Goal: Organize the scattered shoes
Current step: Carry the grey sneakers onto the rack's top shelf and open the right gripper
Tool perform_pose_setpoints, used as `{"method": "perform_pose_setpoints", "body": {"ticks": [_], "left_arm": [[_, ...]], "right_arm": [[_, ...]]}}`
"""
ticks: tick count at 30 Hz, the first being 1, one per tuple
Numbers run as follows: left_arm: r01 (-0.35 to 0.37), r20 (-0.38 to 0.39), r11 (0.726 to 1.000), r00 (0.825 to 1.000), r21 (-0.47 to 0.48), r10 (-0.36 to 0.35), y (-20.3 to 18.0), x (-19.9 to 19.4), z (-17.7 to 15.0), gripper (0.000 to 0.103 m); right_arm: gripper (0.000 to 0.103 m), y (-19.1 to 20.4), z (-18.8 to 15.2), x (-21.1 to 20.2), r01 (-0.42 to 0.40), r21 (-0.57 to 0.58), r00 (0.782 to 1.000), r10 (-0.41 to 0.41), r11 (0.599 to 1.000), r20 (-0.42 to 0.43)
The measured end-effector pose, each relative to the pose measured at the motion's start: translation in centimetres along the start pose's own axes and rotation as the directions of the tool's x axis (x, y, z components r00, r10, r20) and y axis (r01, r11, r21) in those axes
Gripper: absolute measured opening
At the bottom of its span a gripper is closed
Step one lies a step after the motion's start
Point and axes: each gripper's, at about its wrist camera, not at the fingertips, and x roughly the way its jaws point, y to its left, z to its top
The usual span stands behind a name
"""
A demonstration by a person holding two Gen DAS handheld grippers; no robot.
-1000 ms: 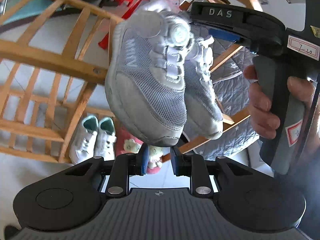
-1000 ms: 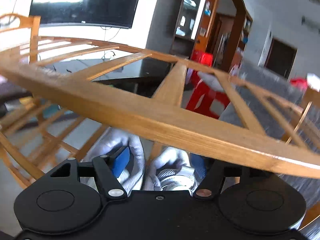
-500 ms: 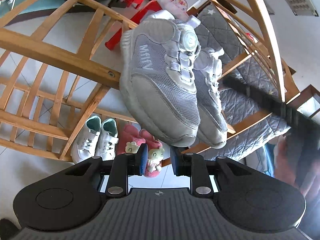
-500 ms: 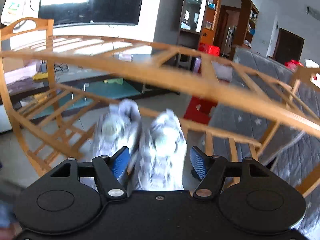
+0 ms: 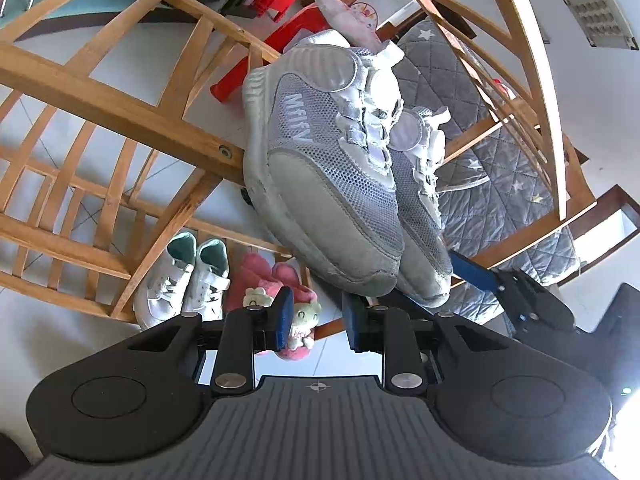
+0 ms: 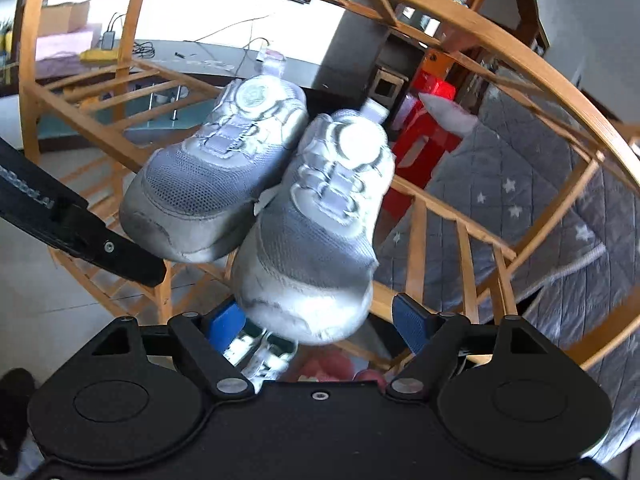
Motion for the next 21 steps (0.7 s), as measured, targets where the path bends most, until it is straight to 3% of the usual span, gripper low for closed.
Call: {"method": "perform_pose_setpoints", "body": {"ticks": [7,15,21], "left_arm": [[-0.038,0.032,0.999,0.999,0.007,0.037,0.2,-0.4,0.3,0.028],[-0.035,0.08,0.999,0.996,-0.026,0.037,1.1,-1.7,0.8,0.033],[-0.053,0.12,0.996,0.991,-0.068,0.061,2.4,-3.1,1.4,0.038]], "right_arm": [[0.074,1.5,0.1,1.1,0.027,-0.059,0.998,-0.024,0.998,0.051],[0.073,2.0,0.8,2.1,-0.015,0.021,0.993,0.012,1.0,0.119],[0.073,4.3,1.7,3.0,-0.02,-0.041,0.985,0.027,0.999,0.171]]}}
